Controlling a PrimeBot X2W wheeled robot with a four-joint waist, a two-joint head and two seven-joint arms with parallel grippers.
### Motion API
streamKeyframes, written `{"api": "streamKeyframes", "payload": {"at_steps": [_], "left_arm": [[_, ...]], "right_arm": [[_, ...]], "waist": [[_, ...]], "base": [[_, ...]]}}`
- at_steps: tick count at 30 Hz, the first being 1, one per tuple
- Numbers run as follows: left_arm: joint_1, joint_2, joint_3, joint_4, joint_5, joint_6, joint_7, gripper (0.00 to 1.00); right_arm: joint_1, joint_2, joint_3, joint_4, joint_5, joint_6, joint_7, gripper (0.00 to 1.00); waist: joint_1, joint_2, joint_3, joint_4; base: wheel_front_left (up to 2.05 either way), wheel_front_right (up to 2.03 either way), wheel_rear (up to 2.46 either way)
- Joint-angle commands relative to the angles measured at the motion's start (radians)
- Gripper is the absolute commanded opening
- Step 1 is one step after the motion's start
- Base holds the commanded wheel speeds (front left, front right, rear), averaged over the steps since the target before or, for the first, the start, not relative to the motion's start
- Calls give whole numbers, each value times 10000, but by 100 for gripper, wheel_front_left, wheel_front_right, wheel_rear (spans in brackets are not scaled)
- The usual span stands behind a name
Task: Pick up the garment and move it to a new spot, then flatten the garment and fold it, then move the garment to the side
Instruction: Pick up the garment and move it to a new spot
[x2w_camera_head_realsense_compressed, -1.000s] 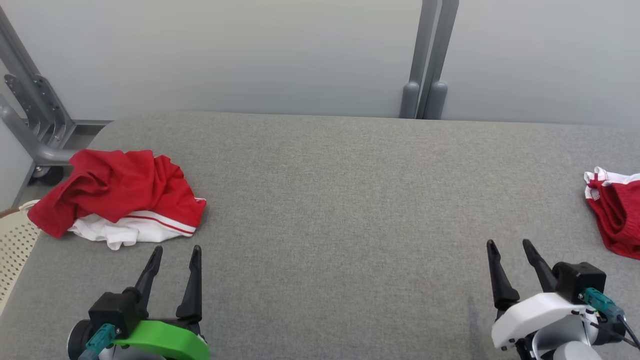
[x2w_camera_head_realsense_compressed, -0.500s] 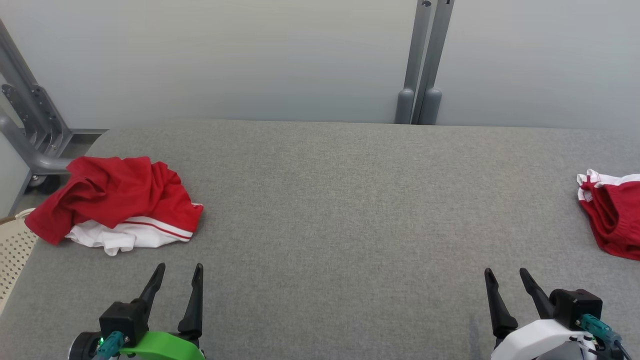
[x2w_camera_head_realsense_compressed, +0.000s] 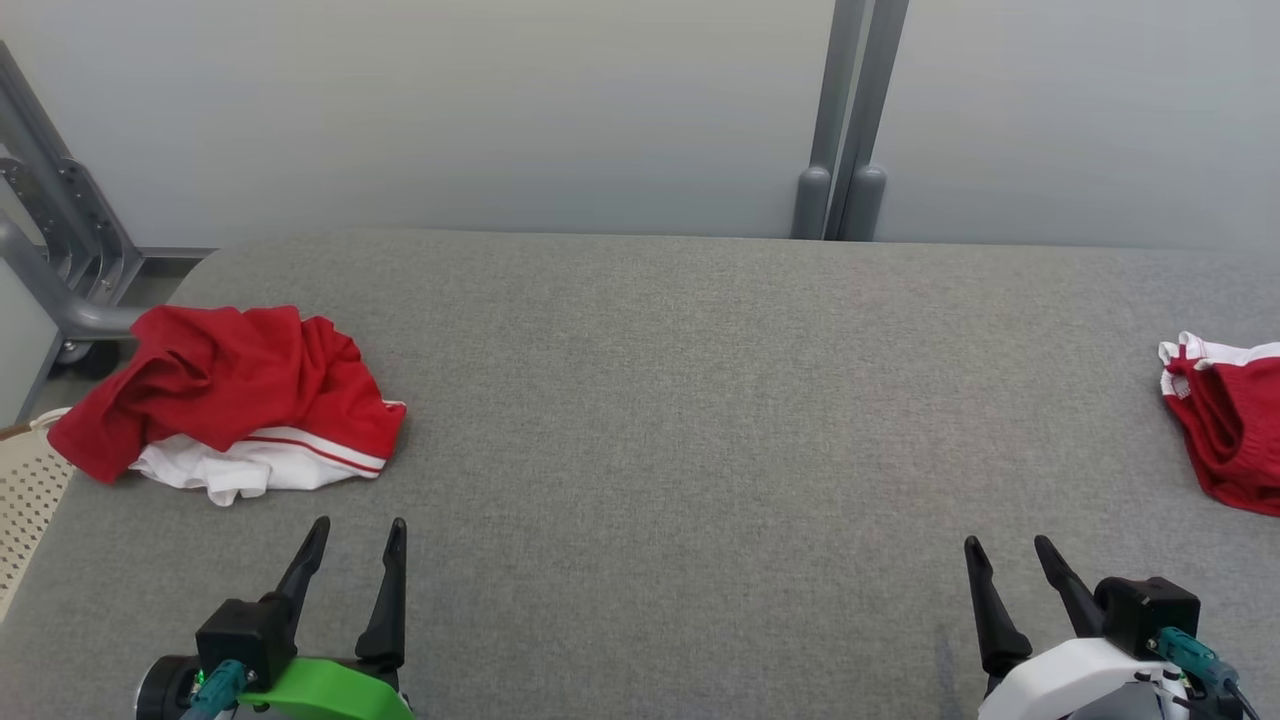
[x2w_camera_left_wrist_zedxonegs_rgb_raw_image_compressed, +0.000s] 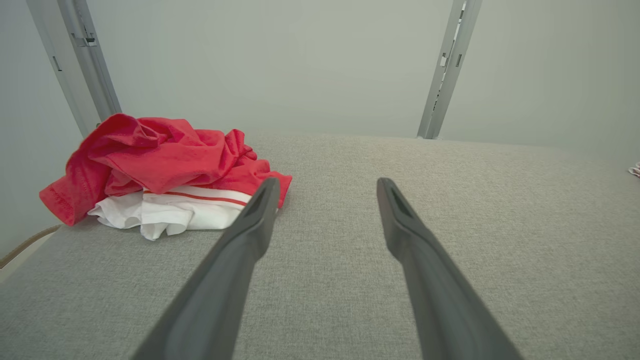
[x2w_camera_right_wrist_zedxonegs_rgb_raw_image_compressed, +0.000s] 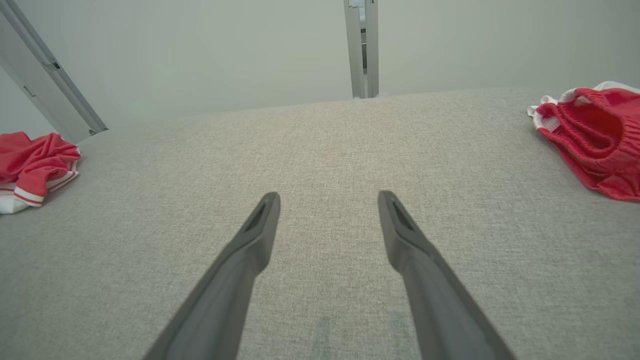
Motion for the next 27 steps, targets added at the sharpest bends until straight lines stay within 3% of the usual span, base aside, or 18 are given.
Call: {"api": "streamKeyframes", "payload": {"at_steps": [1, 9, 27], "left_arm": [[30, -30, 37, -40, 80, -71, -32, 100], [-1, -35, 36, -63, 250, -87, -31, 100], [250, 174, 25, -120, 220, 58, 31, 100]], "right_arm": [[40, -10, 16, -3, 44, -11, 14, 100], [153, -11, 127, 82, 177, -11, -107, 100], [1, -14, 634, 54, 272, -12, -143, 100]], "waist": [[1, 0, 12, 43], [1, 0, 30, 574], [1, 0, -1, 3048]], "base": [[0, 0, 0], [0, 0, 0], [0, 0, 0]]}}
